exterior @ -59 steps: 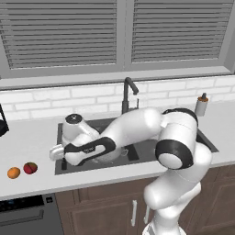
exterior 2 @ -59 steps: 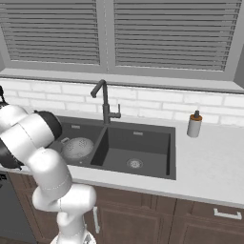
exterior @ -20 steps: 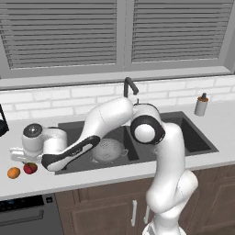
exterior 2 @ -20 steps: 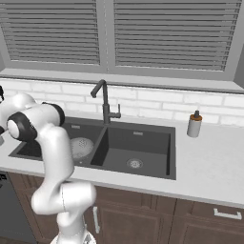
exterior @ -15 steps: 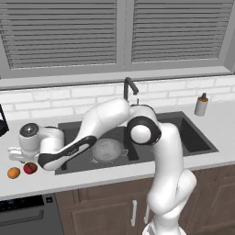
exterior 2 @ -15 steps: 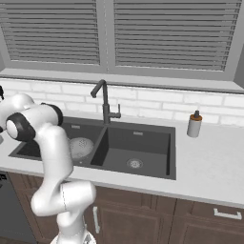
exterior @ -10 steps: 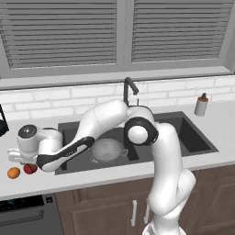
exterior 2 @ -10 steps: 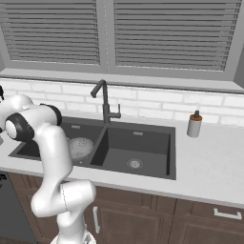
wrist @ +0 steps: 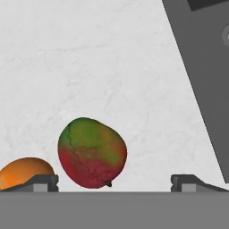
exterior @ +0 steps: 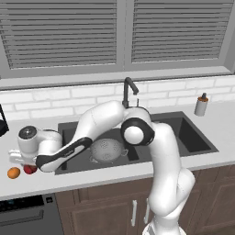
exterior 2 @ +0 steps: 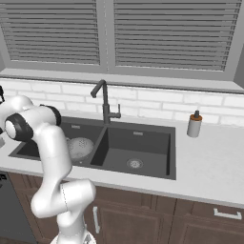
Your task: Put the colander in the sink, put the mango, tangerine in the colander, and turn on the sink faucet and pour water over the colander.
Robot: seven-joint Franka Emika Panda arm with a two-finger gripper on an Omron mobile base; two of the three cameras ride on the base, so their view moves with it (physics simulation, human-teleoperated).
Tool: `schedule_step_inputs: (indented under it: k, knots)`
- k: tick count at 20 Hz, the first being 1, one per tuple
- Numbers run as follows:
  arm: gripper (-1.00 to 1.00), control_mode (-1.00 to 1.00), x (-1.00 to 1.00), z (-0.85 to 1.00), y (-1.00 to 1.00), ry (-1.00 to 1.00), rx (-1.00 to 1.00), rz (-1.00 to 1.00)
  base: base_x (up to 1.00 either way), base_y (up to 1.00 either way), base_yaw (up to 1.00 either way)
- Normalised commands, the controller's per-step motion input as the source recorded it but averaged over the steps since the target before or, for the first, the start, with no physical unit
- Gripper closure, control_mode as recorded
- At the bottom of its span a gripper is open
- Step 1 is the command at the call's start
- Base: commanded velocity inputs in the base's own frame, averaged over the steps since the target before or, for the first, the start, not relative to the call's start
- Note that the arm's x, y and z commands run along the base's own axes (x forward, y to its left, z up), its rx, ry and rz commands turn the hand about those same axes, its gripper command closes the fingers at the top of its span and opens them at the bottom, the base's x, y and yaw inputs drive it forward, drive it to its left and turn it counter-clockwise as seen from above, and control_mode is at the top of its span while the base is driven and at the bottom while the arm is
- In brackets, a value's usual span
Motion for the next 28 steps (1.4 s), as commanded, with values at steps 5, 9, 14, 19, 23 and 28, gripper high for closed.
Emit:
schedule_step_inputs:
  k: [5, 9, 14, 19, 23, 28]
  knots:
    - [-1.00, -1.00, 0.21, -0.05, 0.03, 0.01, 0.00, 0.00, 0.00, 0.00, 0.00]
    - [-1.00, -1.00, 0.14, -0.15, 0.09, 0.05, 0.00, 0.00, 0.00, 0.00, 0.00]
    - [-1.00, -1.00, 0.08, -0.18, 0.07, 0.08, 0.00, 0.00, 0.00, 0.00, 0.00]
    - [-1.00, -1.00, 0.10, -0.13, 0.04, 0.05, 0.00, 0.00, 0.00, 0.00, 0.00]
    - [-1.00, -1.00, 0.09, -0.09, 0.09, 0.02, 0.00, 0.00, 0.00, 0.00, 0.00]
    - [-1.00, -1.00, 0.01, -0.14, 0.15, 0.03, 0.00, 0.00, 0.00, 0.00, 0.00]
